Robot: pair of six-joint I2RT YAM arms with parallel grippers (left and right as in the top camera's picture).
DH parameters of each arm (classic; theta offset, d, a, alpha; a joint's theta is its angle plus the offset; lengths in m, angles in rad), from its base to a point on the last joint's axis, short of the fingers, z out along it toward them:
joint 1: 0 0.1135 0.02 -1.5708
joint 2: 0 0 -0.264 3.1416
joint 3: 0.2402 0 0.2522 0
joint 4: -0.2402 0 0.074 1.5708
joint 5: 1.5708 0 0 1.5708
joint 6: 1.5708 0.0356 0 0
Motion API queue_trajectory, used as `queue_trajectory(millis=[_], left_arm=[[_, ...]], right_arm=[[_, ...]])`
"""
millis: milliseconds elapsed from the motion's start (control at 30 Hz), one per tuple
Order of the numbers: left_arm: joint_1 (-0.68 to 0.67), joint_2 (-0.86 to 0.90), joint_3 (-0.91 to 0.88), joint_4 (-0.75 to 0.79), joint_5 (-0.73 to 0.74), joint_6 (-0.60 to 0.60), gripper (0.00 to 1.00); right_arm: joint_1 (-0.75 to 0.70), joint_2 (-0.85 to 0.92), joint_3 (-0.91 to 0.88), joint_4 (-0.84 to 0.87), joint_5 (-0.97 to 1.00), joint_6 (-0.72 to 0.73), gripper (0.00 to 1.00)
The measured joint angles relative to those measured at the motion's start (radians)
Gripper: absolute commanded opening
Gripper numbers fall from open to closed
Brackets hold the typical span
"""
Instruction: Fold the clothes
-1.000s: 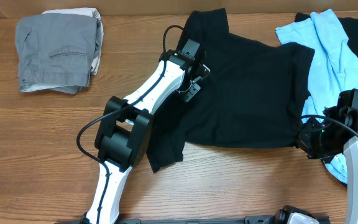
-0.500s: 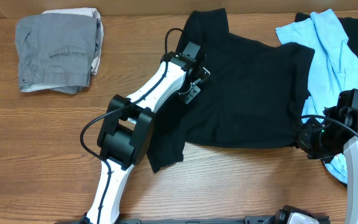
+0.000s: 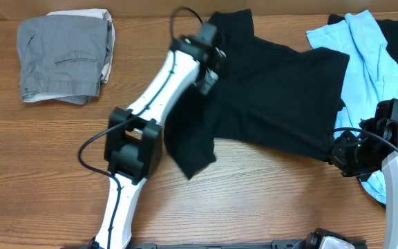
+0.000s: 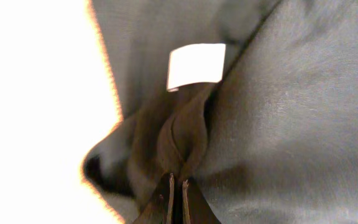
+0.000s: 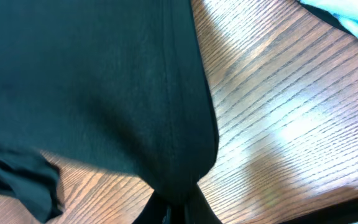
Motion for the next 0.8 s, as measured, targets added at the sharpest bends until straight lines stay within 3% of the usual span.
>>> queue_trajectory(millis=[167,267,533,800], left_arm=[[0.105,0.0,0.045,-0.05,0.016,-0.023,0.08],[0.154,0.0,0.045,-0.067,0.068,-0.024,0.04],[0.196,0.0,0.045,-0.053,0.111,-0.034,0.04],[0.406,0.0,0.045,-0.045,0.107,-0.155,0.08]], right_arm=[[0.0,0.001,0.0,0.0,-0.005,0.0,0.04],[0.0,0.001,0.0,0.004,-0.018,0.0,0.04],[0.0,0.001,0.0,0.001,-0.014,0.0,0.04],[-0.002,0.001,0.0,0.0,-0.003,0.0,0.04]])
